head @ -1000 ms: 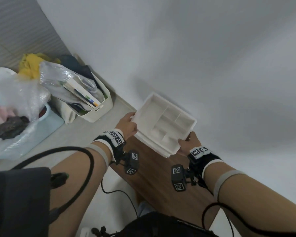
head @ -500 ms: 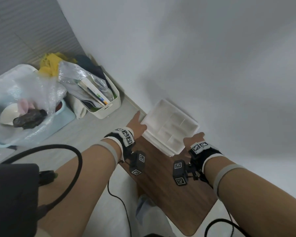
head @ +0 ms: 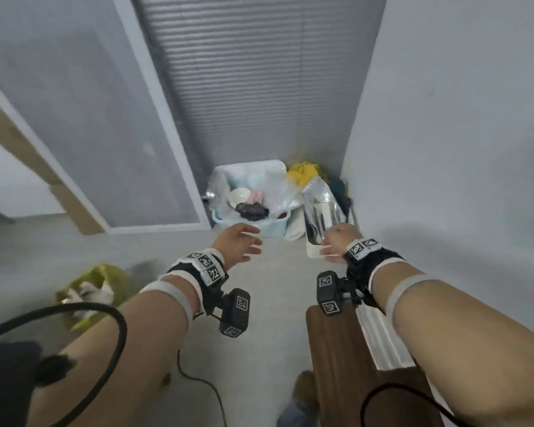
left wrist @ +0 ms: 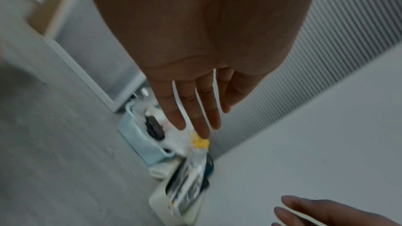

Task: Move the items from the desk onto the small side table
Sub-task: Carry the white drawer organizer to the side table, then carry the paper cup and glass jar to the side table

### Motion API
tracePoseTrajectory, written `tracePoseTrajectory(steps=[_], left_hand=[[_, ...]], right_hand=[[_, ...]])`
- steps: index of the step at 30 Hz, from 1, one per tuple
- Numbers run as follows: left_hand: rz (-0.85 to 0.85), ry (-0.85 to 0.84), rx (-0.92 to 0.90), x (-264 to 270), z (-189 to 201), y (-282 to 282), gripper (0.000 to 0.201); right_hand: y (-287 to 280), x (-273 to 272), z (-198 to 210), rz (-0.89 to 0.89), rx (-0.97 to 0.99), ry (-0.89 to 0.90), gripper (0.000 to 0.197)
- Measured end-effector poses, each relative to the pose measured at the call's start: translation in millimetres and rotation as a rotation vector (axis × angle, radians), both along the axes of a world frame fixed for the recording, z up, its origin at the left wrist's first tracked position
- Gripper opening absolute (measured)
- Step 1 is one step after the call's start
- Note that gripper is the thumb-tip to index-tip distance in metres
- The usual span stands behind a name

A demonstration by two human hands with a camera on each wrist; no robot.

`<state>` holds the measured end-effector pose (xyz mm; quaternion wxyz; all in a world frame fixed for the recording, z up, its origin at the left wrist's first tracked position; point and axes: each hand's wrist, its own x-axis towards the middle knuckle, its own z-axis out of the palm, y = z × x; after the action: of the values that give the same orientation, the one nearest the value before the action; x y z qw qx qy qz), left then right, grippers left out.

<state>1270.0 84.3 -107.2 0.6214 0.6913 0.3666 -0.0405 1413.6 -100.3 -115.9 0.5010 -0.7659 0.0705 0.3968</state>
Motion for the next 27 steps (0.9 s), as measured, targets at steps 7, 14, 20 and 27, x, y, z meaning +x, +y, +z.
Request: tracePoseTrajectory(steps=[7, 14, 20, 27], left_hand=[[0.418, -0.083, 0.107, -225.0, 46.2, 52.4, 0.025], [0.851, -0.102, 0.149, -485.3, 65.8, 25.6, 0.018], [1.123, -0.045, 0.182, -651.9, 55.9, -11.0, 0.018], [1.263, 0.053, 0.238, -742.8, 26.9, -13.9, 0.013]], right_hand=[[130.4, -158.7, 66.6, 0.453, 0.199, -0.171, 0.008], [198.2, -394.7, 90.6, 0.907, 0.275, -0.236, 0.019], [224.4, -560.7, 86.2, 1.237, 0.29, -0.18, 0.017], [264.6, -663.7, 48.3, 1.694, 0.168, -0.413, 0.016]])
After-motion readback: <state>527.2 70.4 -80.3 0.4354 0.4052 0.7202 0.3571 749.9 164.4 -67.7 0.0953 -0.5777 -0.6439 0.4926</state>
